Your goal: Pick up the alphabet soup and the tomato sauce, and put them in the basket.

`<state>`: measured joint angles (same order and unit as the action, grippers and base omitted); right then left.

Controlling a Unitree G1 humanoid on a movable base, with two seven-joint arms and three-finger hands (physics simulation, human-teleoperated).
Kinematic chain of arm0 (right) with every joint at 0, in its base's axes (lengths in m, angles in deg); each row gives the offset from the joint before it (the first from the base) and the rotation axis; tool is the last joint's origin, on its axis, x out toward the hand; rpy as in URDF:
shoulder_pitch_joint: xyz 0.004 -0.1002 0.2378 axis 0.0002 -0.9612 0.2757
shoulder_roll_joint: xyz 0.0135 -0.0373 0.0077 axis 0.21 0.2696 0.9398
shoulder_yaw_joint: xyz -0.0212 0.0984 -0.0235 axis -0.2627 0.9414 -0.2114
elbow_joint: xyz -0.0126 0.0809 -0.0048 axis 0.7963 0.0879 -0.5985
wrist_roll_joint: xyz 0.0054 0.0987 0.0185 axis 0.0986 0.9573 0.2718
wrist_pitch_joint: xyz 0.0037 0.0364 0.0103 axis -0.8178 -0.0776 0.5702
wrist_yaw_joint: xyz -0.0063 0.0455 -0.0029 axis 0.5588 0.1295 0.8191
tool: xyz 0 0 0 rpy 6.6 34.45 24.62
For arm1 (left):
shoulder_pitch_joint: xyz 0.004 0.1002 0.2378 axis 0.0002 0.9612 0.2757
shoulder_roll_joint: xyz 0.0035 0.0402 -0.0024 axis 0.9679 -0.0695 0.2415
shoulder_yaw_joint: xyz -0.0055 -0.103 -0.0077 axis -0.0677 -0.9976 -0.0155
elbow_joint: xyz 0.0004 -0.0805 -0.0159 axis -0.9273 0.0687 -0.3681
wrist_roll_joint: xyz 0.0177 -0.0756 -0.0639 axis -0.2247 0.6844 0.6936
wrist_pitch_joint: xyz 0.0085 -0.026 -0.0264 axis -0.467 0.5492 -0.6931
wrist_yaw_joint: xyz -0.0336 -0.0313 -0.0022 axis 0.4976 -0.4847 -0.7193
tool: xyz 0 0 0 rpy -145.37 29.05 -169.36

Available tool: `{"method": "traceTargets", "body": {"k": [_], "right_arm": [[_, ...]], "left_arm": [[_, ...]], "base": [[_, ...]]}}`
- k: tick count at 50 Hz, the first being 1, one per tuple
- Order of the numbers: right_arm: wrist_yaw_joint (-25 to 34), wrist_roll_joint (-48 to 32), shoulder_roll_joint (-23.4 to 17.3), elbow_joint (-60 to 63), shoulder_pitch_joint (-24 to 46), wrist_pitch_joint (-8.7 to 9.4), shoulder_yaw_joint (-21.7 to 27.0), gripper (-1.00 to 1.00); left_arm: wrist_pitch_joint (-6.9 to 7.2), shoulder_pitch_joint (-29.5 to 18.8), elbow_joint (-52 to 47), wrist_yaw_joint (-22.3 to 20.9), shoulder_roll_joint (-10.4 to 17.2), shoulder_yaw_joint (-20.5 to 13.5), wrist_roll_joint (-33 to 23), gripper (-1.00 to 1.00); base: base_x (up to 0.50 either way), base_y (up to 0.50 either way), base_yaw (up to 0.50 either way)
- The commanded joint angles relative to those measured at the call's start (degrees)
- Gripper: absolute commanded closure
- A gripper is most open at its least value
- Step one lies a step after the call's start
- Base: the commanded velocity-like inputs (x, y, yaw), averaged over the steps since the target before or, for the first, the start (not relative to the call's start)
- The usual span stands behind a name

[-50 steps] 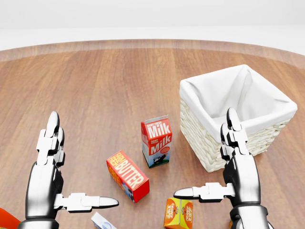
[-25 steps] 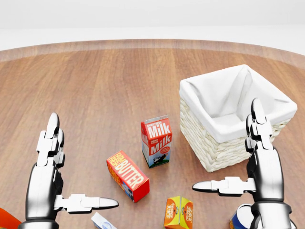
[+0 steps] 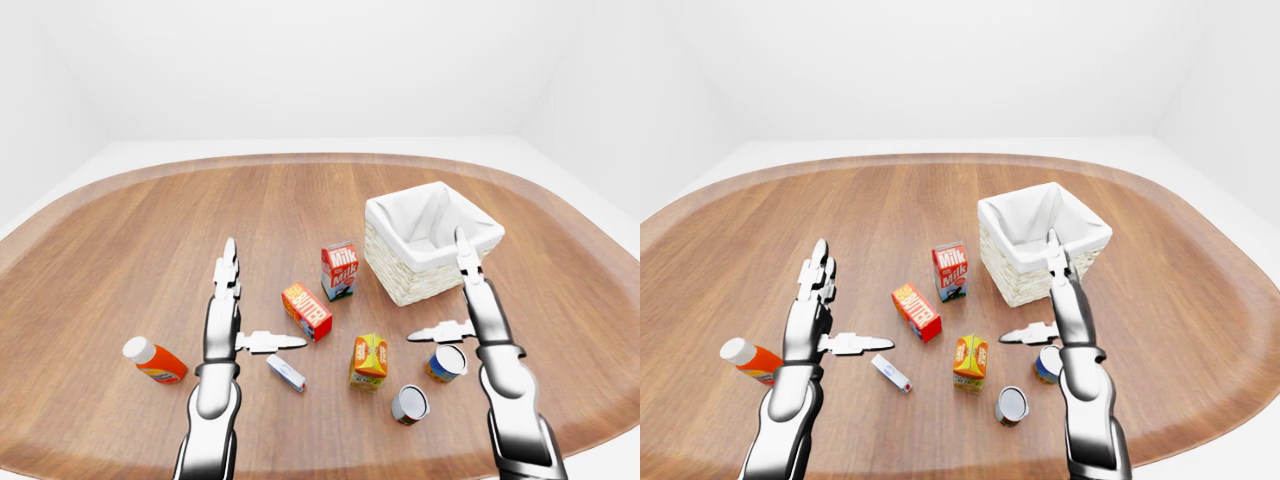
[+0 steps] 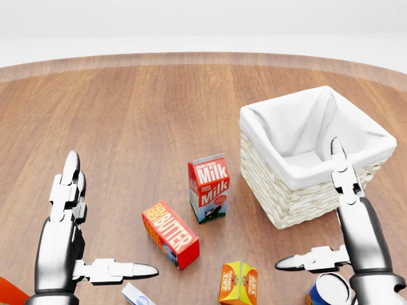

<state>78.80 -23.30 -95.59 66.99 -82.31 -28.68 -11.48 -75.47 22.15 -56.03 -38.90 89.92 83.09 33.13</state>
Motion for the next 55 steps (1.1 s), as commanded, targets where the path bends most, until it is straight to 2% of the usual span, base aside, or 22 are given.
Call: {"method": "traceTargets", "body": {"k": [1, 10, 37, 55], "right_arm": [[2.8, -7.6, -0.8, 1.9, -1.4, 0.0, 1.6, -1.0], [5.2, -11.8, -1.0, 2.8, -2.4, 0.0, 2.9, -1.0], [5.5, -22.0, -1.5, -0.2, -5.3, 0.0, 3.1, -1.0], [5.4, -24.3, -2.1, -1.7, -5.8, 0.0, 4.4, -1.0]], "left_arm": [[0.0, 0.1, -0.3, -0.1, 0.1, 0.1, -0.1, -1.0], [0.0, 0.0, -0.1, 0.1, 0.1, 0.1, -0.1, -1.0], [0.0, -0.3, -0.3, 0.1, 0.1, 0.0, -0.3, -1.0], [0.0, -0.2, 0.3, 0.2, 0.1, 0.1, -0.4, -1.0]], "base": [[0.0, 0.0, 0.0], [0.0, 0.0, 0.0], [0.0, 0.0, 0.0], [0.0, 0.0, 0.0]]}}
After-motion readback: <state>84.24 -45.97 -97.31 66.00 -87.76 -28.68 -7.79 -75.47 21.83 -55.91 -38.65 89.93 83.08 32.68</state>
